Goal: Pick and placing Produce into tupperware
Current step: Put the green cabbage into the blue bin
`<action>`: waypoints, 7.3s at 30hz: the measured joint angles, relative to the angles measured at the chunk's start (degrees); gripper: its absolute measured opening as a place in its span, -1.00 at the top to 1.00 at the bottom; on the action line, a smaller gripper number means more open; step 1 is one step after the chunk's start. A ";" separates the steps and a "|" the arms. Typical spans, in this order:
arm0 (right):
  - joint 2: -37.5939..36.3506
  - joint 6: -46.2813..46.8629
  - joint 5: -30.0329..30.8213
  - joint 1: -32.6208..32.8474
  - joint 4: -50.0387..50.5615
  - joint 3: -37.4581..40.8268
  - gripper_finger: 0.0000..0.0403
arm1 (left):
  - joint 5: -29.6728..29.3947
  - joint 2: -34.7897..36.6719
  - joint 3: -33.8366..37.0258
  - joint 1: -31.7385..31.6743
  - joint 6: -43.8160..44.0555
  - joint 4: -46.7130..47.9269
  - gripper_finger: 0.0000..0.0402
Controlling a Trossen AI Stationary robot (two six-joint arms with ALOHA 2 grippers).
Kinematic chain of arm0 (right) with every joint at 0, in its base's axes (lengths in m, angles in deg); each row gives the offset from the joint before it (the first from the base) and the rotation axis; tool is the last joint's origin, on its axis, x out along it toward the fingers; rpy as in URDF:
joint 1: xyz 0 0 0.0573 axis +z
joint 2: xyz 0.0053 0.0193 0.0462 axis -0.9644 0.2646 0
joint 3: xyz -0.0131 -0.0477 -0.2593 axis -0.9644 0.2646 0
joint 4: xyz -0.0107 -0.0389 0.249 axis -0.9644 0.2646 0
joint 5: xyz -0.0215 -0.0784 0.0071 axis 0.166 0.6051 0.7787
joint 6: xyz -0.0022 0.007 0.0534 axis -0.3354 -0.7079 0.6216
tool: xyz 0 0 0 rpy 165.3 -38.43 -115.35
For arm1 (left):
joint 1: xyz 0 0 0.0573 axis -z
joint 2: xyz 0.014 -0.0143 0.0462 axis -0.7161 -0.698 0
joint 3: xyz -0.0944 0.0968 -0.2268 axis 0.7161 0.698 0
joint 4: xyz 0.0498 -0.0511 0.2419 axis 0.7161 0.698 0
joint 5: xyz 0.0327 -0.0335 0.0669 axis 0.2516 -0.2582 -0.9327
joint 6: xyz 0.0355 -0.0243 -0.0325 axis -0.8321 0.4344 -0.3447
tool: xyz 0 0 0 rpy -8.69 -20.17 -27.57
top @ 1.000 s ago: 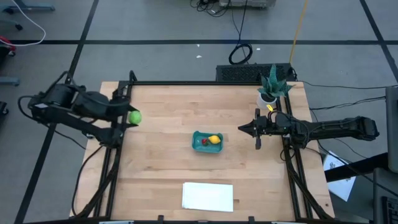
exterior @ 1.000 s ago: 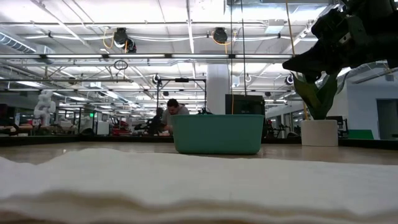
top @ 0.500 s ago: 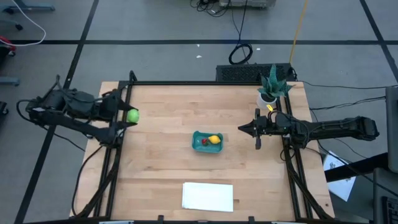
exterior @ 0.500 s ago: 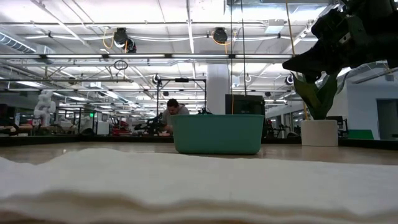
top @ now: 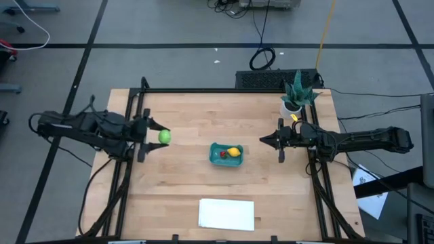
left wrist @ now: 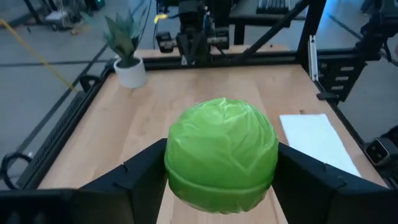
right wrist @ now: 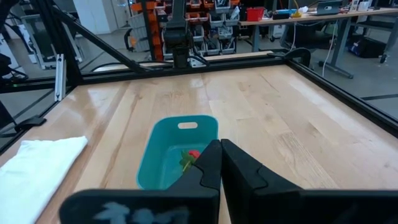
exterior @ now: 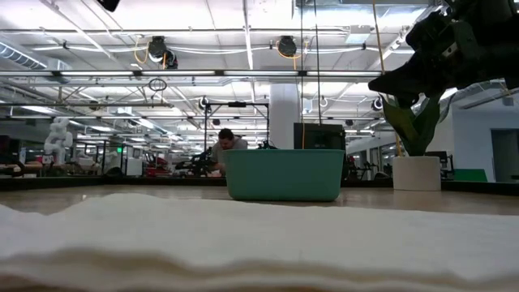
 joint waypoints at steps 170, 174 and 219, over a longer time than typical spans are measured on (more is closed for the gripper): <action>4.42 -0.84 0.03 -0.03 -2.83 -0.02 1.00 | 25.93 -66.71 -21.05 -18.48 -15.15 -14.65 -0.28; 4.62 -0.84 0.04 -0.03 -3.08 -0.02 1.00 | 25.27 -68.04 -21.07 -18.10 -15.13 -13.40 -0.28; 6.33 -0.19 0.04 -0.01 -4.38 -0.02 1.00 | 26.83 -68.89 -21.05 -17.46 -22.40 -9.15 -0.28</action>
